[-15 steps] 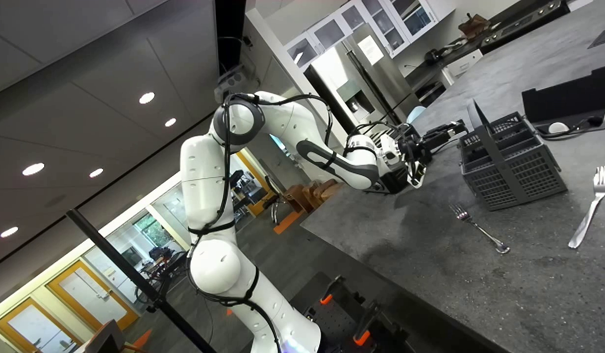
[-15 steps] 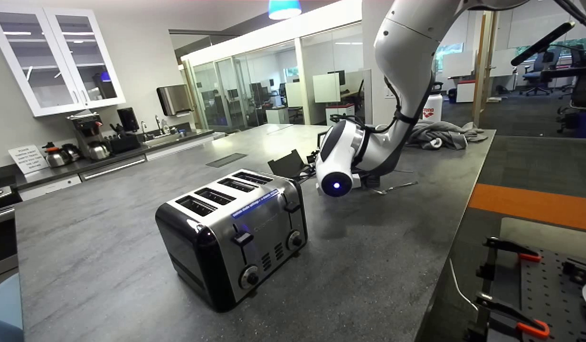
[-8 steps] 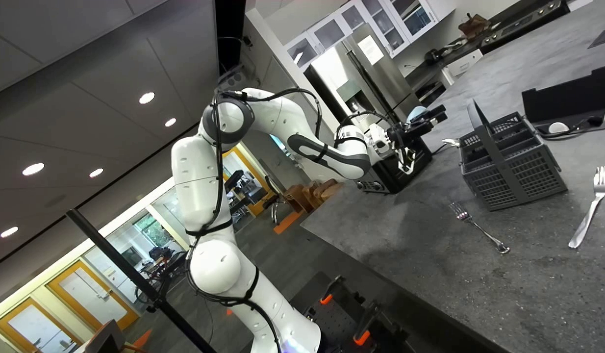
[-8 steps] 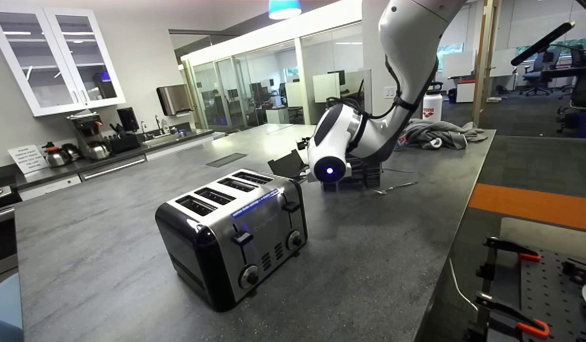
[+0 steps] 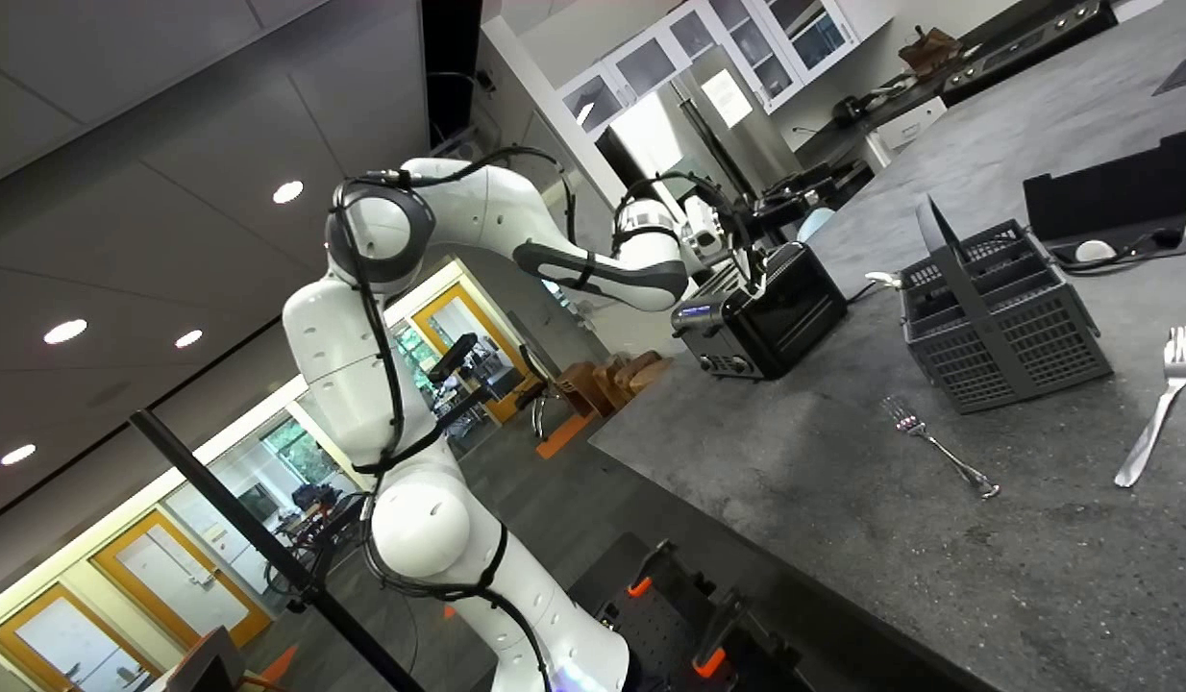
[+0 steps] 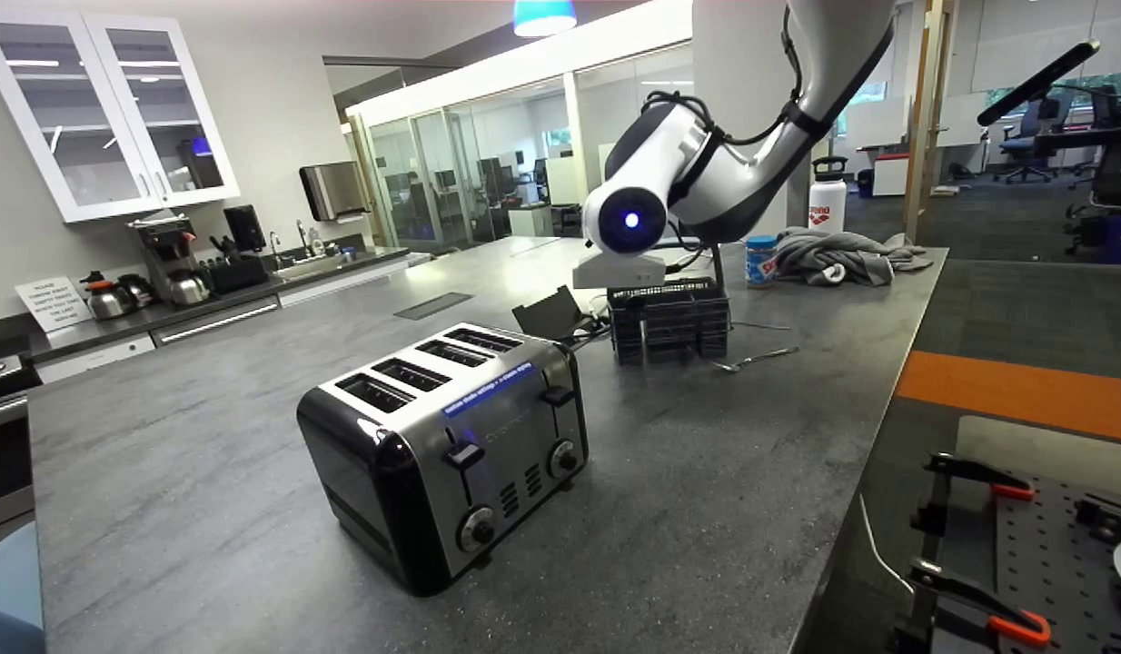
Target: Place the silver spoon in the cutlery holder
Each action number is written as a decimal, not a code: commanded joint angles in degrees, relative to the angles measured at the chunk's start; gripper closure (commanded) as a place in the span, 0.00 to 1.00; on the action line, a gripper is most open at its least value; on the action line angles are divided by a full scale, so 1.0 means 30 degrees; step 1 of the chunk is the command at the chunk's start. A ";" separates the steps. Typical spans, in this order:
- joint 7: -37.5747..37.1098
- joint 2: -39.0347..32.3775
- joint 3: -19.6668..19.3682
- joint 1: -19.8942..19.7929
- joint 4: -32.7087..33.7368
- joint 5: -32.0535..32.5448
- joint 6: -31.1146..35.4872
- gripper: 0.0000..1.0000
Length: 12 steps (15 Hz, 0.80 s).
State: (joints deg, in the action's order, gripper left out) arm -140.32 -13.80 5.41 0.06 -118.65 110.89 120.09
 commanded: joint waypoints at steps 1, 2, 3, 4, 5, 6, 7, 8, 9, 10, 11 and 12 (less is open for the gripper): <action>0.2358 0.3045 -0.0257 -0.0726 -0.1222 -0.2424 0.4686 0.00; 0.3577 0.3570 -0.0448 -0.0805 -0.1318 -0.3732 0.5899 0.00; 0.4884 0.4002 -0.0666 -0.0865 -0.1433 -0.5044 0.6984 0.00; 0.6442 0.4369 -0.0887 -0.0919 -0.1571 -0.6567 0.7950 0.00; 0.8014 0.4668 -0.1097 -0.0855 -0.1733 -0.8251 0.8340 0.00; 0.9720 0.4903 -0.1286 -0.0779 -0.1912 -1.0002 0.8435 0.00; 1.1275 0.5114 -0.1380 -0.0665 -0.2039 -1.1581 0.8071 0.00; 1.2899 0.5290 -0.1399 -0.0540 -0.2137 -1.3105 0.7338 0.00; 1.4111 0.5409 -0.1441 -0.0497 -0.2176 -1.4257 0.7098 0.00; 1.5188 0.5506 -0.1459 -0.0468 -0.2202 -1.5212 0.6924 0.00; 1.6062 0.5601 -0.1453 -0.0443 -0.2200 -1.6035 0.6716 0.00; 1.6761 0.5665 -0.1440 -0.0426 -0.2189 -1.6654 0.6532 0.00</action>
State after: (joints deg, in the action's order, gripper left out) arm -96.48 0.74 1.59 -2.12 -123.65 66.36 142.15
